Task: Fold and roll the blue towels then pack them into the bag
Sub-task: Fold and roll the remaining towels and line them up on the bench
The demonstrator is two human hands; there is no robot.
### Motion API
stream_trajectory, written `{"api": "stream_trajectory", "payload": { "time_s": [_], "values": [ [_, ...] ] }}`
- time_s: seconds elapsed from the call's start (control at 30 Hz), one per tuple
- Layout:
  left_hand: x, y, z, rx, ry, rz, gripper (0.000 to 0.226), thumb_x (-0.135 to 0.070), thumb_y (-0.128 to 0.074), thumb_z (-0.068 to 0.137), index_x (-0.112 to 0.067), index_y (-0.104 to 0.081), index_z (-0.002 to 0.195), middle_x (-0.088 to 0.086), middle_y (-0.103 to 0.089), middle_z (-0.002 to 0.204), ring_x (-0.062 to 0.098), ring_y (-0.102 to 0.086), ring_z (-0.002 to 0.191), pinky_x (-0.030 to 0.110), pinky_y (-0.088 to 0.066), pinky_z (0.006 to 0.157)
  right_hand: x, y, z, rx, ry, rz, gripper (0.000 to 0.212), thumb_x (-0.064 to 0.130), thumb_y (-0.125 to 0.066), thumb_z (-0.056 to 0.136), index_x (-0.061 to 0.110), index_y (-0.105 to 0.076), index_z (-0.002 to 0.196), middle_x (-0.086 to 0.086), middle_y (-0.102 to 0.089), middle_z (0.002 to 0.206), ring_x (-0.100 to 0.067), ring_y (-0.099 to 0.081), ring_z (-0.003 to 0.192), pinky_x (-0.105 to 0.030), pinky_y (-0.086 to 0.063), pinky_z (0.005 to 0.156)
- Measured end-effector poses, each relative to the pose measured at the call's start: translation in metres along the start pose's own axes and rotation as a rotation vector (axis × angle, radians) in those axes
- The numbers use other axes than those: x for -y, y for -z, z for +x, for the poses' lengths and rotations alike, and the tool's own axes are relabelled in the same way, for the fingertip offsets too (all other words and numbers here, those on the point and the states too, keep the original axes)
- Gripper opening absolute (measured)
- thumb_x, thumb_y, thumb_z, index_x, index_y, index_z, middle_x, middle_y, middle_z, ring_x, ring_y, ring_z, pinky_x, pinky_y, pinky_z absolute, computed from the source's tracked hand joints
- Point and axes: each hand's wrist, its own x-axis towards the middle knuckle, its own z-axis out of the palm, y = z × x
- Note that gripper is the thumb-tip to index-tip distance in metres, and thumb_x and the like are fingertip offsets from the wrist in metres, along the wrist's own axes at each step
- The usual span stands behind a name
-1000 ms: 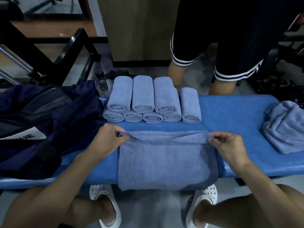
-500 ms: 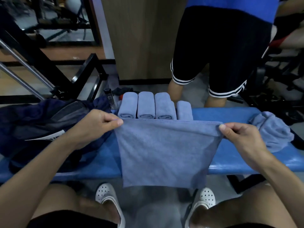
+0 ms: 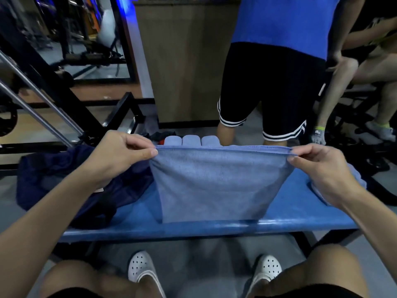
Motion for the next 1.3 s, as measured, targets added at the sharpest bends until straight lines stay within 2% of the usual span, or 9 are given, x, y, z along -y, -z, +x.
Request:
{"api": "stream_trajectory", "payload": {
  "time_s": [0.23,0.3,0.4,0.53,0.73,0.93,1.03,1.13,1.3],
  "values": [
    [-0.01,-0.004,-0.004,-0.055,-0.049,0.014,0.014,-0.002,-0.08,0.077,-0.017,-0.078,0.078,-0.002,-0.077,0.084,0.008,-0.071,0.078,0.015,-0.056,0.077,0.013,0.003,-0.001,0.129,0.031,-0.001,0.028,-0.004,-0.058,0.09,0.018,-0.073,0.098,0.0,-0.074,0.093,-0.011,-0.067,0.087,-0.021,-0.055,0.082],
    [-0.01,-0.003,-0.004,-0.043,-0.072,0.035,0.017,-0.002,-0.079,0.077,-0.019,-0.077,0.078,-0.003,-0.077,0.084,0.008,-0.071,0.079,0.014,-0.055,0.077,0.019,0.002,-0.001,0.173,0.023,0.016,0.009,0.017,-0.069,0.084,0.017,-0.075,0.089,-0.004,-0.075,0.091,-0.014,-0.067,0.086,-0.023,-0.055,0.082],
    [-0.009,-0.002,-0.004,-0.051,-0.086,0.033,0.021,0.0,-0.078,0.078,-0.02,-0.076,0.078,-0.004,-0.077,0.086,0.008,-0.07,0.079,0.016,-0.056,0.079,0.019,0.004,-0.001,0.207,0.031,0.013,0.048,0.057,-0.083,0.059,0.017,-0.074,0.084,-0.002,-0.072,0.083,-0.01,-0.065,0.079,-0.022,-0.055,0.077],
    [-0.007,0.0,-0.003,-0.08,-0.08,0.021,0.023,0.0,-0.078,0.078,-0.022,-0.075,0.081,0.003,-0.075,0.085,0.012,-0.068,0.079,0.018,-0.056,0.077,0.021,0.005,-0.001,0.191,0.033,-0.015,0.061,0.071,-0.083,0.044,0.022,-0.074,0.08,0.005,-0.07,0.077,-0.003,-0.061,0.072,-0.015,-0.05,0.068],
    [-0.008,0.003,-0.002,-0.072,-0.088,0.1,0.029,-0.004,-0.074,0.085,-0.03,-0.07,0.096,-0.003,-0.072,0.085,0.002,-0.067,0.078,0.016,-0.053,0.072,0.025,-0.002,-0.002,0.165,-0.014,0.022,0.014,0.003,-0.068,0.083,0.006,-0.071,0.097,-0.004,-0.075,0.086,-0.014,-0.067,0.084,-0.018,-0.054,0.075],
    [-0.003,0.005,-0.003,-0.073,-0.097,0.276,0.014,-0.013,-0.068,0.092,-0.025,-0.071,0.085,0.007,-0.07,0.075,0.022,-0.062,0.068,0.04,-0.053,0.069,0.026,-0.004,0.0,0.179,-0.033,-0.005,0.019,-0.006,-0.063,0.086,0.006,-0.072,0.097,-0.013,-0.073,0.093,-0.018,-0.067,0.086,-0.02,-0.055,0.079],
    [-0.002,0.002,-0.003,-0.092,-0.062,0.172,0.008,-0.01,-0.066,0.094,-0.015,-0.069,0.089,0.003,-0.064,0.057,0.012,-0.054,0.049,0.022,-0.048,0.054,0.032,-0.008,-0.003,0.226,-0.024,0.007,0.01,0.023,-0.079,0.074,0.018,-0.076,0.082,-0.004,-0.073,0.081,-0.013,-0.066,0.079,-0.021,-0.055,0.076],
    [-0.003,0.0,-0.004,-0.088,-0.016,0.066,0.005,-0.011,-0.064,0.095,-0.006,-0.067,0.095,0.01,-0.063,0.055,0.011,-0.052,0.043,0.017,-0.043,0.045,0.031,-0.009,-0.001,0.238,-0.002,-0.004,0.049,0.06,-0.087,0.049,0.022,-0.076,0.077,0.001,-0.071,0.075,-0.008,-0.064,0.074,-0.02,-0.055,0.074],
    [-0.001,0.003,-0.003,-0.067,0.023,-0.07,0.008,-0.006,-0.065,0.093,-0.009,-0.07,0.097,0.013,-0.066,0.066,0.015,-0.06,0.057,0.018,-0.053,0.055,0.033,-0.008,0.0,0.188,0.016,0.022,0.055,0.069,-0.084,0.047,0.022,-0.074,0.074,0.002,-0.069,0.071,-0.009,-0.062,0.071,-0.022,-0.055,0.075]
  ]
}}
